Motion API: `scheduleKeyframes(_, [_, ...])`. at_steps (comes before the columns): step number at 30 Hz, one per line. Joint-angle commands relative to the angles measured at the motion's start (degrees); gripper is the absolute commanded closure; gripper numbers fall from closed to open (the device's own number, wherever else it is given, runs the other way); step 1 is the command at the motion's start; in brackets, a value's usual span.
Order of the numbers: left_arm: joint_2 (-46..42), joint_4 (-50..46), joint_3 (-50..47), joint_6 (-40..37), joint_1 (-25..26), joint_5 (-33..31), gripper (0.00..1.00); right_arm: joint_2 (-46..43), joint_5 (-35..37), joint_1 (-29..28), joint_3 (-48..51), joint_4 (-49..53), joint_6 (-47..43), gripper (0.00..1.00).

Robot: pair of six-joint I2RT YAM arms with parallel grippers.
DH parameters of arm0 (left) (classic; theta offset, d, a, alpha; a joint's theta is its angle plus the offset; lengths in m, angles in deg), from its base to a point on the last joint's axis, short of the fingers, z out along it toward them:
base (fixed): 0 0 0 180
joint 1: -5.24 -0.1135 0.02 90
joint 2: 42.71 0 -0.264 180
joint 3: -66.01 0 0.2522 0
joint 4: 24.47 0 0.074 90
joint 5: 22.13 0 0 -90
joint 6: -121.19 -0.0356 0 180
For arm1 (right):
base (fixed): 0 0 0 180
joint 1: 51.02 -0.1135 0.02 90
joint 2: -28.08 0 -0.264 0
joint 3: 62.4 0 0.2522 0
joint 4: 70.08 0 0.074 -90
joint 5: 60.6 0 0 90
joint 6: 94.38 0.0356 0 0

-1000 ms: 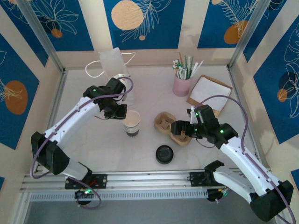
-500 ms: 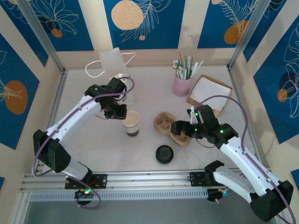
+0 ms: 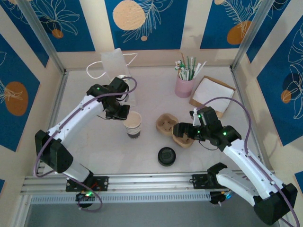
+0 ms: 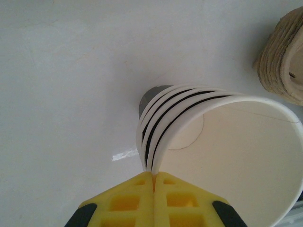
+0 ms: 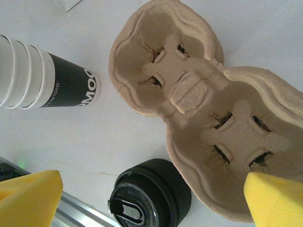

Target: Pack the takeout coffee

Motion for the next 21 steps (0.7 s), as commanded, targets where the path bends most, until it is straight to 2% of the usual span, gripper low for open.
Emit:
scheduleKeyframes(1, [-0.18,-2.15,2.63,-1.13,-0.28,0.45,1.0,-0.7,-0.32,-0.07,0.61,-0.04,0.39,0.01])
scheduleKeyframes(16, [-1.79,-1.51,2.85,-1.01,-3.92,5.52,1.0,0.23,-2.46,-0.24,0.65,-1.78,0.8,0.01])
scheduleKeyframes(21, [-3.53,0.26,1.37,-0.15,-6.19,10.87,1.0,2.16,-3.23,-1.43,-0.56,-2.73,1.0,0.01])
